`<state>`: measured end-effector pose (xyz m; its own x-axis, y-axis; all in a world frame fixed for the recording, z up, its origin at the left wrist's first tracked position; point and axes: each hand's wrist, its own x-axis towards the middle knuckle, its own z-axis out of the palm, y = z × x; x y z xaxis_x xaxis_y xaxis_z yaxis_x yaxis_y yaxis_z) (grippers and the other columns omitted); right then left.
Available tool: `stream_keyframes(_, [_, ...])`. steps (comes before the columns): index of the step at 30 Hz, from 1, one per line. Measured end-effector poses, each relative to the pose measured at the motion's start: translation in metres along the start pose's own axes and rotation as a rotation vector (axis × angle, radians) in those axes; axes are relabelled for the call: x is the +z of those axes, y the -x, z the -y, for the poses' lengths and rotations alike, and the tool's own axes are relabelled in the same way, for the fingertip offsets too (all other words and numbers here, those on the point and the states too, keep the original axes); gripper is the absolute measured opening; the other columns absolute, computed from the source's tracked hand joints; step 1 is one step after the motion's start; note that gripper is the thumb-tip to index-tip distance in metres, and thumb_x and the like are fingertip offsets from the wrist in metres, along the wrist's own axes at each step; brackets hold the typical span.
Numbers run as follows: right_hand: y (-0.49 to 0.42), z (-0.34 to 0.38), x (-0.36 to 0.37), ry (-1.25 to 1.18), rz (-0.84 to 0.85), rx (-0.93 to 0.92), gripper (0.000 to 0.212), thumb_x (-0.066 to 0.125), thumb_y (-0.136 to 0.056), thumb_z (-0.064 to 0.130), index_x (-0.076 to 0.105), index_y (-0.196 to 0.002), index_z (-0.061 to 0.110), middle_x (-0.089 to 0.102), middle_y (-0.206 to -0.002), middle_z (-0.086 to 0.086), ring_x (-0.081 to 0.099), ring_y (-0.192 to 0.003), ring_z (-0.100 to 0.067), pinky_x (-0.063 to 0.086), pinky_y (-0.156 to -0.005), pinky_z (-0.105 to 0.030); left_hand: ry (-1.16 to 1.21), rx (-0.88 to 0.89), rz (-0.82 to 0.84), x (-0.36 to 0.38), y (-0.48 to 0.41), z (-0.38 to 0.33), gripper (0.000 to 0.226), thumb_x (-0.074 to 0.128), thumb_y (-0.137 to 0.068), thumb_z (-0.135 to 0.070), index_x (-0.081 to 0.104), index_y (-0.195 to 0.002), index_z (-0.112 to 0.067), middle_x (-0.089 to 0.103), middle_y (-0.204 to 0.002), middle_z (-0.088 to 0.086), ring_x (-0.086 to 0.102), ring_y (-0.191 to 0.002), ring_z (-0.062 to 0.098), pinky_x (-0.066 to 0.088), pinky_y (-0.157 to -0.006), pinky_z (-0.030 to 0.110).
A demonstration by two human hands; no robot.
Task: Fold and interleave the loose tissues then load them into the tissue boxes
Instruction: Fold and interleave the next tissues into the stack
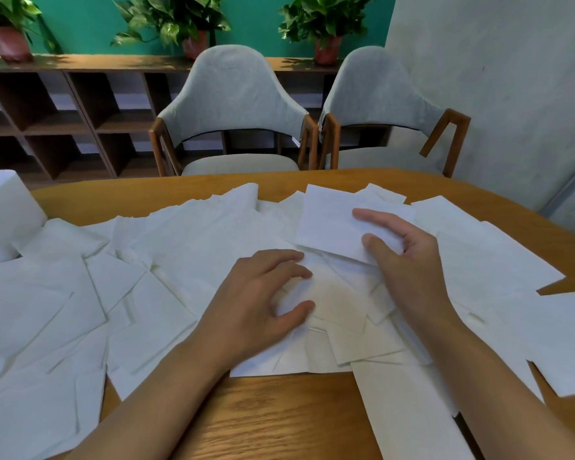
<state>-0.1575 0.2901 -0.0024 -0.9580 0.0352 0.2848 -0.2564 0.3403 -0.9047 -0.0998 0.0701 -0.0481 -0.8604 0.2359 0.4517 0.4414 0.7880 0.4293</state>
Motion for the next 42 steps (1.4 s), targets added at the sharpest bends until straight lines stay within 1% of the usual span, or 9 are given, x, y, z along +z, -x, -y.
stream_keyframes(6, [0.001,0.0,0.0,-0.018,-0.006,-0.005,0.028,0.058,-0.101,0.018,0.071,-0.109,0.041,0.05,-0.108,0.045,0.043,-0.1,0.031,0.031,-0.074,0.009,-0.074,0.049,0.104,0.003,-0.003,-0.008,0.052,0.061,-0.086,-0.074,0.069,-0.127,-0.042,0.055,-0.146,-0.017,0.043,-0.138,0.004,0.034,-0.108,0.032])
stream_keyframes(13, [0.002,-0.002,0.001,-0.016,0.024,-0.018,0.029,0.057,-0.101,0.016,0.072,-0.111,0.039,0.054,-0.108,0.044,0.044,-0.102,0.03,0.033,-0.082,0.006,-0.041,0.18,-0.002,0.002,0.0,-0.014,0.022,0.062,-0.099,-0.034,0.078,-0.114,-0.029,0.067,-0.131,-0.008,0.061,-0.121,0.01,0.053,-0.092,0.038])
stream_keyframes(18, [0.006,0.0,0.002,-0.074,0.157,-0.074,0.02,0.058,-0.1,0.035,0.075,-0.111,0.032,0.068,-0.114,0.03,0.055,-0.111,0.015,0.039,-0.087,0.001,0.219,0.02,-0.23,-0.011,0.004,-0.022,0.014,0.065,-0.099,-0.022,0.077,-0.107,-0.019,0.073,-0.109,-0.014,0.068,-0.106,0.007,0.056,-0.088,0.03])
stream_keyframes(24, [0.016,0.004,0.004,-0.121,0.388,-0.207,0.051,0.051,-0.088,0.066,0.075,-0.11,0.027,0.073,-0.111,0.021,0.064,-0.112,-0.003,0.049,-0.092,-0.016,0.422,-0.111,-0.308,-0.025,0.0,-0.025,0.014,0.069,-0.099,-0.018,0.077,-0.111,-0.02,0.074,-0.097,-0.012,0.069,-0.089,0.02,0.056,-0.076,0.028])
stream_keyframes(29, [0.023,0.009,0.011,-0.089,0.237,-0.187,0.014,0.078,-0.076,0.045,0.071,-0.086,0.038,0.069,-0.085,0.034,0.065,-0.09,0.008,0.049,-0.071,-0.007,0.596,-0.24,-0.346,-0.029,-0.002,-0.027,0.036,0.079,-0.091,-0.024,0.068,-0.125,-0.031,0.069,-0.084,-0.001,0.066,-0.081,0.024,0.057,-0.075,0.033])
stream_keyframes(32, [0.021,0.012,0.01,-0.196,0.192,-0.109,0.002,0.077,-0.082,0.03,0.076,-0.082,0.028,0.073,-0.082,0.021,0.068,-0.084,0.001,0.052,-0.067,-0.013,0.687,-0.321,-0.268,-0.032,-0.004,-0.028,0.044,0.081,-0.085,-0.034,0.063,-0.125,-0.03,0.075,-0.09,-0.001,0.07,-0.088,0.022,0.057,-0.08,0.037])
stream_keyframes(37, [0.014,0.009,0.004,-0.274,0.15,0.02,0.032,0.073,-0.078,0.046,0.079,-0.095,0.019,0.076,-0.097,0.006,0.071,-0.096,-0.015,0.059,-0.083,-0.037,0.734,-0.405,-0.169,-0.029,-0.003,-0.019,0.019,0.082,-0.085,-0.03,0.079,-0.101,-0.021,0.078,-0.094,0.003,0.072,-0.09,0.028,0.058,-0.09,0.051])
stream_keyframes(40, [0.015,0.008,0.006,-0.238,0.223,0.037,0.04,0.077,-0.077,0.053,0.079,-0.1,0.02,0.076,-0.1,0.007,0.07,-0.098,-0.014,0.058,-0.086,-0.035,0.717,-0.417,-0.194,-0.036,-0.004,-0.013,0.016,0.078,-0.088,-0.034,0.081,-0.101,-0.026,0.079,-0.096,-0.001,0.073,-0.092,0.029,0.061,-0.086,0.05])
stream_keyframes(42, [0.017,0.009,0.006,-0.219,0.307,0.022,0.038,0.077,-0.077,0.053,0.078,-0.1,0.023,0.076,-0.098,0.009,0.071,-0.095,-0.012,0.058,-0.08,-0.025,0.627,-0.378,-0.135,-0.042,-0.004,-0.01,0.015,0.073,-0.093,-0.034,0.082,-0.104,-0.029,0.079,-0.1,-0.013,0.073,-0.096,0.016,0.059,-0.081,0.037])
